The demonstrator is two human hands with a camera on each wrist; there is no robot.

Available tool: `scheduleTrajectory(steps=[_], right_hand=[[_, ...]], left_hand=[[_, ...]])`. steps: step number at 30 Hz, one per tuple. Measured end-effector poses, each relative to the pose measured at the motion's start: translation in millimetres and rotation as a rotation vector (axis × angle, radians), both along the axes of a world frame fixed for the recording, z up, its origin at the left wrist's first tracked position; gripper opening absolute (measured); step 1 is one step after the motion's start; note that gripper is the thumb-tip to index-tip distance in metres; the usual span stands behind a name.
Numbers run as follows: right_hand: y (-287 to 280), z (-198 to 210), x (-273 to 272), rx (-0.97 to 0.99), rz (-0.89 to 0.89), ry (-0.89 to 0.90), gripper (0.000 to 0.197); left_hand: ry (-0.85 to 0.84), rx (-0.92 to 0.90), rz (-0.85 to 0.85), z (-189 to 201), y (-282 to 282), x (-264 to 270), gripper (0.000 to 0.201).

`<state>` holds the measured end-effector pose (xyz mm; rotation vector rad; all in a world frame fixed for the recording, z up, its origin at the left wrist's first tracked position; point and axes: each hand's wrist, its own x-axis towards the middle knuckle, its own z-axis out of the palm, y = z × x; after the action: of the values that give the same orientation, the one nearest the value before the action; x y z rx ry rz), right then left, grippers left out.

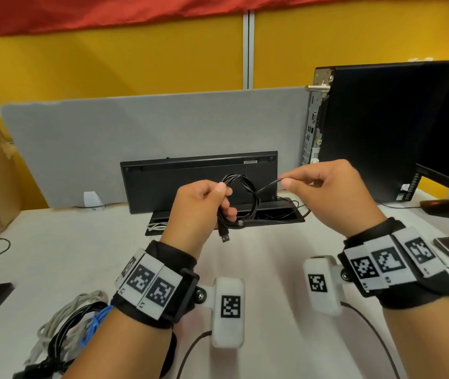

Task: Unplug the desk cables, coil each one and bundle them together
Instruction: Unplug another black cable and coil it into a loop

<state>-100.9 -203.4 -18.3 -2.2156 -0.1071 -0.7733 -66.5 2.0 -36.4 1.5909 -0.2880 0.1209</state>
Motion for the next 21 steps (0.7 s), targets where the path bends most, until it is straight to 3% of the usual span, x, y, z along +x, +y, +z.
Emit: scheduleTrajectory(steps=[4,7,10,13,21], right_hand=[[-11.8,2.3,5.2,-0.209,-0.110,-0.001,0.013],[-14.4,2.7,11.4,-0.334,-0.169,0.041,0.016],[-12.0,-2.5,13.1,-0.293,-0.171,0.001,0.014],[-7.9,-12.1,12.9,-0.155,-0.129,-0.025,0.009],[25.6,-18.3,8.2,0.684,0.366,0.198,0.008]], left_hand=[[-0.012,0.156,-0.008,-0.4,0.4,0.9,0.012],[0.039,0.135,-0.048,-0.5,0.5,0.4,0.011],[0.068,0.034,-0.094,1.6,1.2,-1.9,0.013],[0.126,-0.131,-0.149,2.7,-1.3,-4.9,0.012],[0.195,-0.296,-0.148,2.5,-9.1,-8.3,0.010]])
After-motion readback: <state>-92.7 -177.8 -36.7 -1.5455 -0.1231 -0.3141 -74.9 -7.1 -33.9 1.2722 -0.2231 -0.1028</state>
